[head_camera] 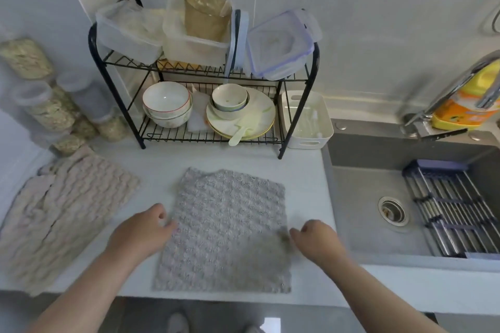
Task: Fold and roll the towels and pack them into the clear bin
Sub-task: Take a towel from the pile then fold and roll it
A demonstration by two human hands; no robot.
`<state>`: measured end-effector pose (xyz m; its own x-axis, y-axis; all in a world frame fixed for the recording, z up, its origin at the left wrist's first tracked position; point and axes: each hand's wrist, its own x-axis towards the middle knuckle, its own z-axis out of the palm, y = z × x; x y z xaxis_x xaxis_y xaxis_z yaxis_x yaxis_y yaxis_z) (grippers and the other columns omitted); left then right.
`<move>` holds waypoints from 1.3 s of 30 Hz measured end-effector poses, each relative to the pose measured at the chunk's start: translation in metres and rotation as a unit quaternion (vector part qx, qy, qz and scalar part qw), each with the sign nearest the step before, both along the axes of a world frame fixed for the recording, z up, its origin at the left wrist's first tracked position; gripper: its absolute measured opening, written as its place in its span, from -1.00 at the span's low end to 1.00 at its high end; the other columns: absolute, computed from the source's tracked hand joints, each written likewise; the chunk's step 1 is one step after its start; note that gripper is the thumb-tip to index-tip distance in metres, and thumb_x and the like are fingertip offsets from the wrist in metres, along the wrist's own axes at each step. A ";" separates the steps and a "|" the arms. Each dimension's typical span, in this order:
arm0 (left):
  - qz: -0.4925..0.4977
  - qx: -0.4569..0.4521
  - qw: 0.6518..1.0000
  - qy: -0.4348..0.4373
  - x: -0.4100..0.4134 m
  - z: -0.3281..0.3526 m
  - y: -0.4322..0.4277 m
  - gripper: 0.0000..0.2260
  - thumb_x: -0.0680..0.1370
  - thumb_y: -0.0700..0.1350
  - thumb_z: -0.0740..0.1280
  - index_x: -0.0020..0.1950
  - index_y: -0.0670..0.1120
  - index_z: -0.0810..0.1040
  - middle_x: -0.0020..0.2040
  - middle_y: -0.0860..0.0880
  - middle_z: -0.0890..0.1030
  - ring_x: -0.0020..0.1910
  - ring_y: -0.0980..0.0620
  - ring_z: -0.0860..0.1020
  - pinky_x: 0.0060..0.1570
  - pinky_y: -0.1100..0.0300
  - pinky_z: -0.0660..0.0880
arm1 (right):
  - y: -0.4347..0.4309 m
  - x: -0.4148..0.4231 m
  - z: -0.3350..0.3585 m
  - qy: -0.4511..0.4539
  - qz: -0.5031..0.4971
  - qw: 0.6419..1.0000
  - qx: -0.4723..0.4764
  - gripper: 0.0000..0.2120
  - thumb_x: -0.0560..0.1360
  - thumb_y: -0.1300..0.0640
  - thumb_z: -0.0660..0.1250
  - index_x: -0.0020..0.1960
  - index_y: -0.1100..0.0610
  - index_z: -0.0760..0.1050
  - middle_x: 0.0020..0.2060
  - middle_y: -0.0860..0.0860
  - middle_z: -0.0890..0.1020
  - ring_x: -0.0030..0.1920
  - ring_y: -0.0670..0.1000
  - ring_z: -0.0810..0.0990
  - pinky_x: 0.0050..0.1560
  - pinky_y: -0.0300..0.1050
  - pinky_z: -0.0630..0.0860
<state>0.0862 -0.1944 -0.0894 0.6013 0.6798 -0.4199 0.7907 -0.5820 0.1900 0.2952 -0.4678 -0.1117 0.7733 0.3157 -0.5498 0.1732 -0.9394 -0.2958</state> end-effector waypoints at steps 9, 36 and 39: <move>-0.096 -0.048 0.988 -0.111 0.109 -0.062 0.073 -0.54 0.56 -0.04 0.32 0.44 -0.02 0.33 0.32 -0.10 0.40 0.16 -0.10 0.50 0.11 0.06 0.44 | 0.104 0.076 -0.010 0.039 -0.022 0.998 0.043 -0.63 0.53 -0.06 0.32 0.04 0.26 0.46 -0.14 0.20 0.66 -0.21 0.21 0.69 -0.10 0.02 0.65; -0.077 0.019 0.948 -0.308 0.051 -0.019 0.013 -0.87 0.46 -0.31 0.32 -0.16 -0.08 0.51 -0.25 0.05 0.51 -0.30 0.03 0.45 -0.36 0.18 0.33 | 0.061 0.038 0.021 -0.078 -0.022 0.954 0.288 -0.75 0.44 0.42 0.25 -0.02 0.20 0.61 -0.26 -0.06 0.53 -0.29 -0.07 0.44 -0.41 -0.46 0.31; -0.110 0.043 0.947 -0.297 0.014 -0.023 -0.008 -0.84 0.40 -0.37 0.36 -0.16 -0.13 0.55 -0.21 0.02 0.54 -0.24 0.00 0.47 -0.32 0.19 0.33 | 0.027 0.006 0.019 -0.139 0.067 0.945 0.289 -0.78 0.39 0.46 0.30 -0.20 0.15 0.54 -0.23 -0.05 0.46 -0.25 -0.14 0.41 -0.23 -0.53 0.33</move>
<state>0.1002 -0.2022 -0.1126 0.8450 0.5273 0.0886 0.4168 -0.7533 0.5088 0.3009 -0.4404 -0.0931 0.7944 0.6062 -0.0373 0.4248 -0.5985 -0.6792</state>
